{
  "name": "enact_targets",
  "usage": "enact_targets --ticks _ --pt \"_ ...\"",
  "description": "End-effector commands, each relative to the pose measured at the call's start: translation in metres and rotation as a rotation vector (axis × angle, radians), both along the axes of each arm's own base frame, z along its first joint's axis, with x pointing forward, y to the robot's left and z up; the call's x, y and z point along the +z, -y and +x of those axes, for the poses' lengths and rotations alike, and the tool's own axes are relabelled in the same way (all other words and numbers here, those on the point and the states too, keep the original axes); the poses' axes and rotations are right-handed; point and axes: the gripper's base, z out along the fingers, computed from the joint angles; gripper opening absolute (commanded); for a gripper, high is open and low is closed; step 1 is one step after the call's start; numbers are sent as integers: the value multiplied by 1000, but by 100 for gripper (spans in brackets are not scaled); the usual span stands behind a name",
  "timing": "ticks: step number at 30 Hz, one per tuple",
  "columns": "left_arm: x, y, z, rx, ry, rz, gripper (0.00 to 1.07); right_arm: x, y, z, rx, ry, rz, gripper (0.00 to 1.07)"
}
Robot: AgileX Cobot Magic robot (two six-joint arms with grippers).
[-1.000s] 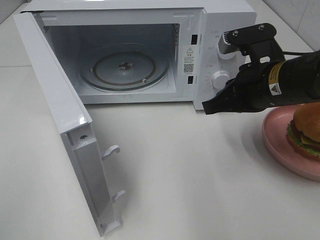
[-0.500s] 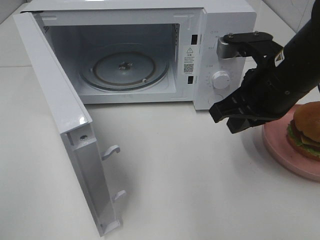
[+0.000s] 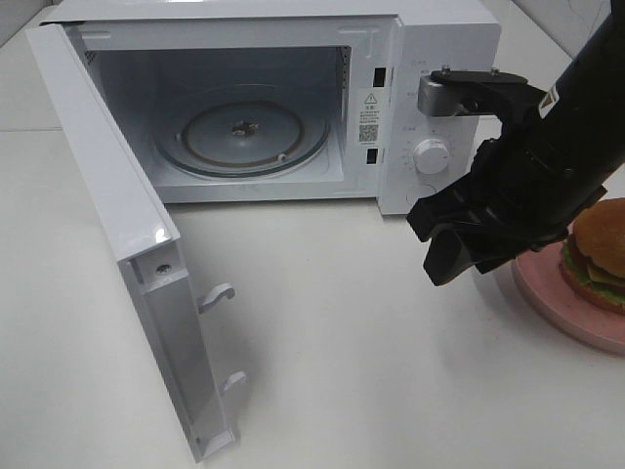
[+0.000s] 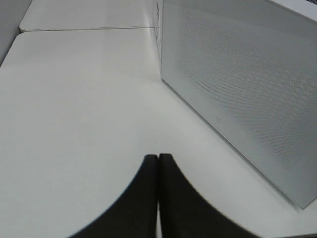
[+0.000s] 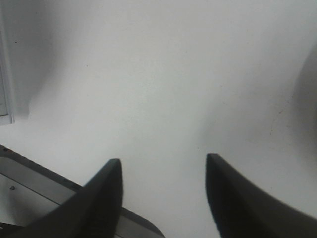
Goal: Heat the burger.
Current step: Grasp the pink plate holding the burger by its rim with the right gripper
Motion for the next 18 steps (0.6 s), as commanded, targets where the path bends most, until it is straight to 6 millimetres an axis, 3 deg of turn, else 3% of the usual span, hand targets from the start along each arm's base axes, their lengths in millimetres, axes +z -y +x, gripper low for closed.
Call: enact_targets --ticks 1,12,16,18 --pt "1 0 -3 4 31 -6 0 3 3 0 -23 4 -30 75" --pt "1 0 -3 4 31 -6 0 -2 18 5 -74 30 -194 75" --pt "1 0 -3 4 31 -6 0 -16 21 12 -97 2 -273 75" --pt "1 0 -3 4 31 -6 0 -33 20 18 -97 -38 -315 75"
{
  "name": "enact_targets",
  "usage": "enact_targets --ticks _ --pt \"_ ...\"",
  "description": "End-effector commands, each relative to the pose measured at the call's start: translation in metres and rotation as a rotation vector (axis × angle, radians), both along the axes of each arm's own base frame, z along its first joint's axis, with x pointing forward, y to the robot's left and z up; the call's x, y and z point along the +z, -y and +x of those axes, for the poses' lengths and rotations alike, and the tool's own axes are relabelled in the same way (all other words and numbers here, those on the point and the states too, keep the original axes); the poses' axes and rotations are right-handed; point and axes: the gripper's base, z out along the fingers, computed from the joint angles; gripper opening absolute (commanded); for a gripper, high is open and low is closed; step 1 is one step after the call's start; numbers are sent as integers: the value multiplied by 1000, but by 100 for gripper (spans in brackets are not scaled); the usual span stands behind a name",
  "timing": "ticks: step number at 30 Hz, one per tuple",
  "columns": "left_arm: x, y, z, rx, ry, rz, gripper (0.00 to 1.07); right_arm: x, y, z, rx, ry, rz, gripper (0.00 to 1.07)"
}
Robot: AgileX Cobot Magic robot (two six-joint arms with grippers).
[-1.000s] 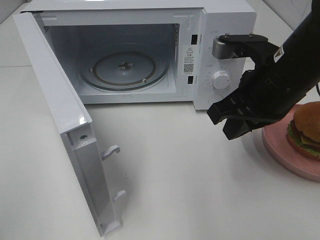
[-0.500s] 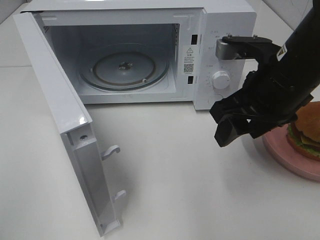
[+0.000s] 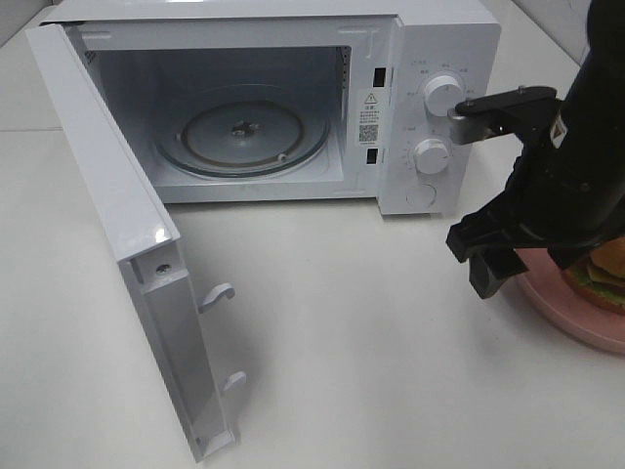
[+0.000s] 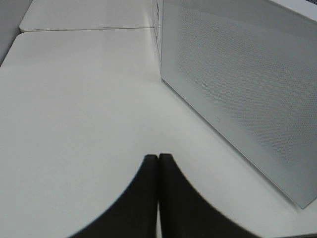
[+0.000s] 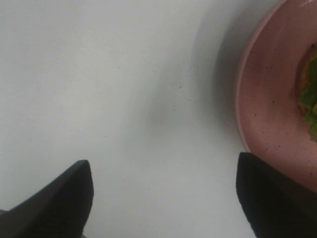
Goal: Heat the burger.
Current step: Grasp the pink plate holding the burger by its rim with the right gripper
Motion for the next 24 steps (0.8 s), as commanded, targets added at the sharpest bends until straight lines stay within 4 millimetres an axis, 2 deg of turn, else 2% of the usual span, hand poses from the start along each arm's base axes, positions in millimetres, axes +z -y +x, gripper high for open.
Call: enact_targets --ticks 1,3,6,8,11,24 --pt "1 0 -3 4 31 -6 0 -12 0 6 -15 -32 -43 75" --pt "1 0 -3 4 31 -6 0 -26 -2 14 -15 -66 -82 75" --pt "1 0 -3 4 31 -6 0 -29 -2 17 -14 -70 -98 75" --pt "1 0 -3 4 31 -6 0 -44 -4 31 -11 -84 -164 75" --pt "1 0 -3 4 31 -6 0 -54 -6 39 0 -102 -196 75" --pt "1 0 -3 4 31 -6 0 -96 -3 52 57 -150 -325 73"
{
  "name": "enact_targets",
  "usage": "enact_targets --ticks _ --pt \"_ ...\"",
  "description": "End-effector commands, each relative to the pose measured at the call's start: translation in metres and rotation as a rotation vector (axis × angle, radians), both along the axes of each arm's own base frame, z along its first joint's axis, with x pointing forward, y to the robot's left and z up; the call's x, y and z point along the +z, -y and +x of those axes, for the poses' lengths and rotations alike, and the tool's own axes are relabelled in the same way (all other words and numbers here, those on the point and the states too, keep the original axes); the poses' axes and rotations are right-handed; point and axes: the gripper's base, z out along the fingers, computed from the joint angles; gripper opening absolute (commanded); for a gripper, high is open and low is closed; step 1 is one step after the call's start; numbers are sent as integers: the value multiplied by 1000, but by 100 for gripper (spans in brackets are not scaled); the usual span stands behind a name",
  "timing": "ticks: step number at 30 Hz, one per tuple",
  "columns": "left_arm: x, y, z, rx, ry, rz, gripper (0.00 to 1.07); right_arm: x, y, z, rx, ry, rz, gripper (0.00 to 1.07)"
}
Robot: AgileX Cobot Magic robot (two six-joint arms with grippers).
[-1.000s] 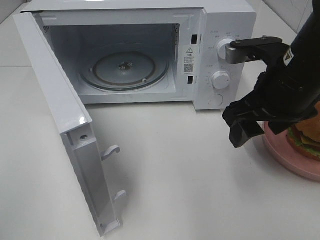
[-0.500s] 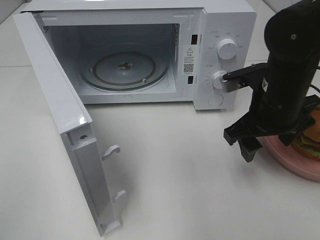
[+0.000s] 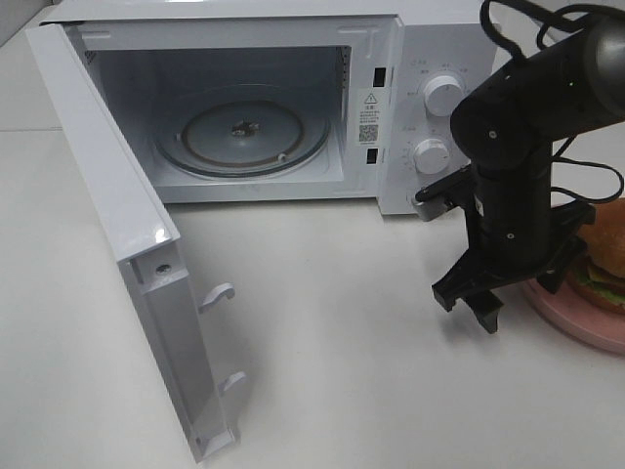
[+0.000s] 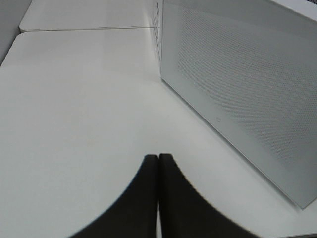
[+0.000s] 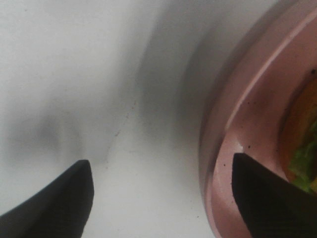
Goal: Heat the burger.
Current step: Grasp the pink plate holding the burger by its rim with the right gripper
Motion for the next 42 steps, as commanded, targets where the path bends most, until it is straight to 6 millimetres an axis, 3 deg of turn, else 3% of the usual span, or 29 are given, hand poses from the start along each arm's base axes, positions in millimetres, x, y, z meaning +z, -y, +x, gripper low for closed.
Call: enact_targets --ticks 1,15,25,42 --pt "1 0 -3 4 31 -6 0 -6 2 4 8 12 -35 72" --pt "1 0 -3 4 31 -6 0 -7 2 11 38 82 -42 66" --pt "1 0 -3 4 31 -6 0 -8 24 17 -60 63 -1 62" --pt "1 0 -3 4 31 -6 0 -9 24 20 -7 72 8 59"
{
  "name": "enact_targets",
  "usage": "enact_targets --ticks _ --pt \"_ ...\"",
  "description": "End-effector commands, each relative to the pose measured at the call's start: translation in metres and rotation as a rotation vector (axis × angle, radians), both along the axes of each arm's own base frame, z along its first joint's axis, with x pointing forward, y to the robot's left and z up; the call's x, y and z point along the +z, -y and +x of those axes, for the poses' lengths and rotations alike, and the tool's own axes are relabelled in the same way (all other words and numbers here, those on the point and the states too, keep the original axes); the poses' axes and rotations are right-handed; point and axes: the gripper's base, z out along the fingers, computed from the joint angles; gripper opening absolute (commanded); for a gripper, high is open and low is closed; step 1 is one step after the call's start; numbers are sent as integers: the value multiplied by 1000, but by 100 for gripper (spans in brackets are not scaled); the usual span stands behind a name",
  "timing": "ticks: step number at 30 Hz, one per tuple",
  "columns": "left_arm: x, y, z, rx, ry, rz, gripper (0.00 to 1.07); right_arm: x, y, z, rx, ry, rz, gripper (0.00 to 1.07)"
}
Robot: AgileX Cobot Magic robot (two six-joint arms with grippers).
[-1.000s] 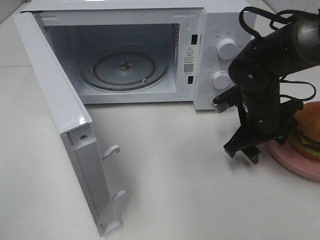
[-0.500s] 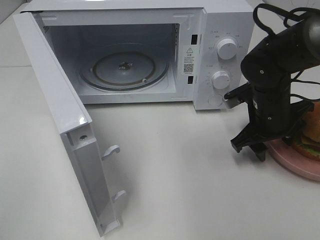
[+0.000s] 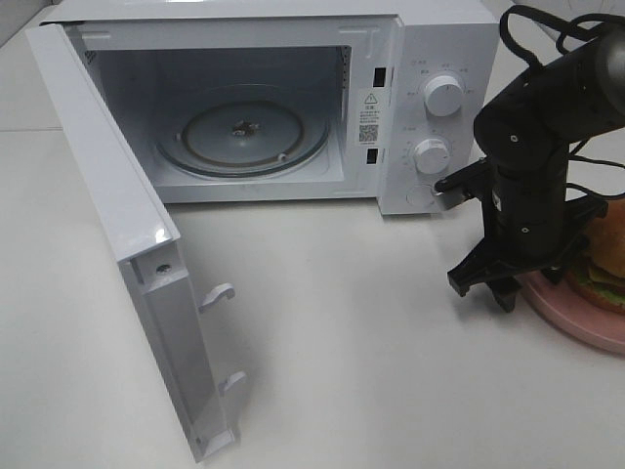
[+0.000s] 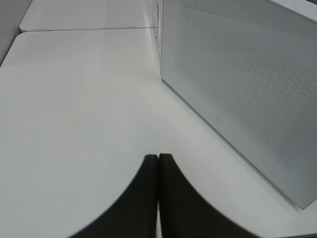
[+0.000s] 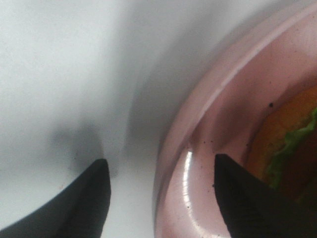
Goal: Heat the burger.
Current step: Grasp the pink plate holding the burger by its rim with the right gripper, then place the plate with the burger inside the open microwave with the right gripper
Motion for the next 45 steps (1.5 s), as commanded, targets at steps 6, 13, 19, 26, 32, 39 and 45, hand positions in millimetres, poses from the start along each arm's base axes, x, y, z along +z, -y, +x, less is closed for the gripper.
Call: enact_targets --ticks 6,13,19,26,32,39,45 --pt "1 0 -3 4 31 -6 0 -19 3 1 20 -55 -34 59" --pt "1 0 -3 4 31 -6 0 -24 3 0 18 -65 -39 27" --pt "1 0 -3 4 31 -6 0 -24 3 0 16 -69 -42 0" --pt "1 0 -3 4 31 -6 0 -21 3 -1 16 -65 -43 0" --pt "1 0 -3 4 31 -6 0 -9 2 0 8 -24 -32 0" --pt "1 0 -3 4 31 -6 0 8 7 -13 24 5 -17 0" --pt "1 0 -3 4 31 -6 0 20 1 -37 134 20 -47 0"
